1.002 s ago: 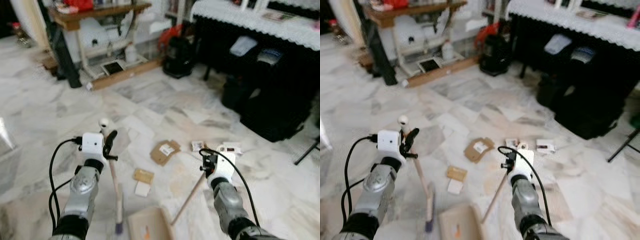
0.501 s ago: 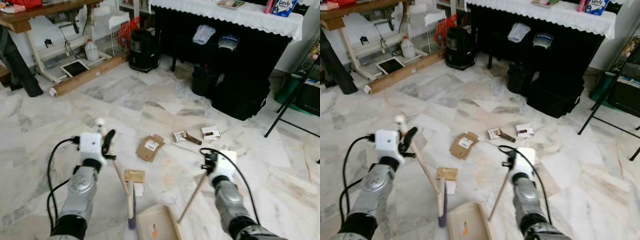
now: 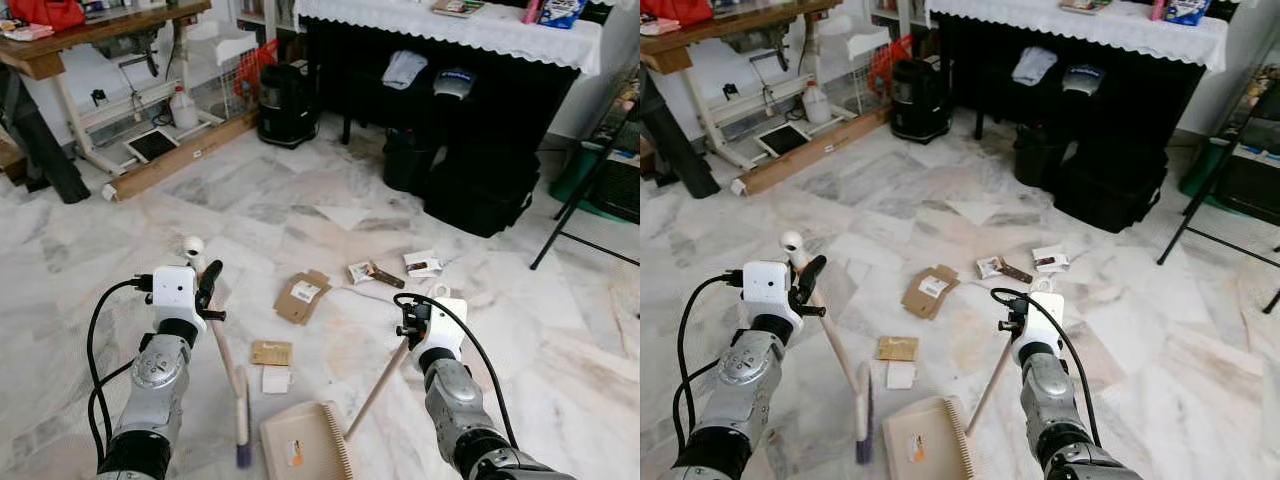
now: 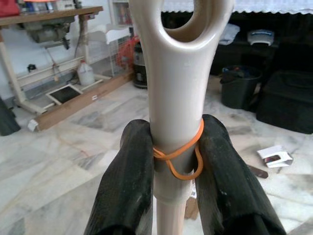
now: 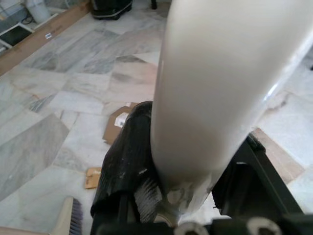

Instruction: Sweep floor

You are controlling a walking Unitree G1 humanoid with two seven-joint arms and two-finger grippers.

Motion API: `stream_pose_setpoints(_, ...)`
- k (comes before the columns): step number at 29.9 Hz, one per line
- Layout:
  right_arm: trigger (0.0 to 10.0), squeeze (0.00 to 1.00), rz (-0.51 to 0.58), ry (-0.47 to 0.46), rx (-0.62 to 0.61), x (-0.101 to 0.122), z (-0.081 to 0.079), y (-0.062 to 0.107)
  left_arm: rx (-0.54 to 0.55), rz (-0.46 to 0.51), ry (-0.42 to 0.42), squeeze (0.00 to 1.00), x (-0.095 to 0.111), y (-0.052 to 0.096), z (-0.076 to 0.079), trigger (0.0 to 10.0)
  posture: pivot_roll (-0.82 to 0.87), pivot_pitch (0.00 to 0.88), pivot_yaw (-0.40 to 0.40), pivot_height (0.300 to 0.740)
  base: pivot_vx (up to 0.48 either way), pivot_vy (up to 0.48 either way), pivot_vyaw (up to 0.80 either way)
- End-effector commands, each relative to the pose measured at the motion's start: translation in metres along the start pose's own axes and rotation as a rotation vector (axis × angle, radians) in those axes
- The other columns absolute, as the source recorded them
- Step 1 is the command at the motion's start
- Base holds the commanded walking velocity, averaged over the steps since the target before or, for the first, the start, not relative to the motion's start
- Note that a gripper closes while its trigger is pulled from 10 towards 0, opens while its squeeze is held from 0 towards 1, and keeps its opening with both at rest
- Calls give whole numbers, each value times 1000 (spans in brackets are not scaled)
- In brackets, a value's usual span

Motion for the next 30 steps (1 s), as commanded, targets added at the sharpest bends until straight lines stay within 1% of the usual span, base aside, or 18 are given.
stream_pose_setpoints(1, 10000, 0, 63, -4, 0, 12, -2, -3, -1, 51, -17, 0, 11, -4, -1, 10000, 83, 0, -7, 740, 300, 0, 0)
stream_pose_setpoints(4, 10000, 0, 107, 12, -27, 19, 1, -4, 4, 53, -17, 0, 11, -4, -1, 10000, 83, 0, -7, 740, 304, 0, 0)
stream_pose_setpoints(6, 10000, 0, 168, 60, -40, 31, 1, -6, 6, 54, -18, 0, 11, -4, -2, 10000, 83, 0, -7, 740, 302, 0, 0)
stream_pose_setpoints(7, 10000, 0, 184, 69, -43, 34, 2, -6, 7, 55, -18, 0, 11, -4, -2, 10000, 83, 0, -7, 740, 304, 0, 0)
stream_pose_setpoints(11, 10000, 0, 228, 81, -51, 44, 1, -8, 9, 59, -17, 0, 12, -4, -2, 10000, 83, 0, -6, 740, 302, 0, 0)
stream_pose_setpoints(20, 10000, 0, 231, 87, -44, 45, -1, -8, 10, 61, -17, 0, 12, -4, -2, 10000, 84, 0, -7, 740, 300, 0, 0)
stream_pose_setpoints(22, 10000, 0, 219, 108, -47, 39, -2, -6, 26, 70, -21, 0, 12, -3, -4, 10000, 88, 0, -10, 740, 0, 0, 0)
stream_pose_setpoints(30, 10000, 0, 219, 117, -62, 38, -1, -5, 39, 72, -26, 0, 12, -2, -6, 10000, 86, 0, -12, 740, 0, 0, 0)
Point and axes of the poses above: a point about 5 cm out from each wrist's last joint towards the gripper, its own y axis pointing back from the gripper into the wrist, its own x axis along the axis of the wrist's last joint, z = x × y, the point moved 1 cm from there along -y, pointing out of the wrist towards the gripper, and after that the axes turned 2 degrees about -y, right-handed, at the moved point
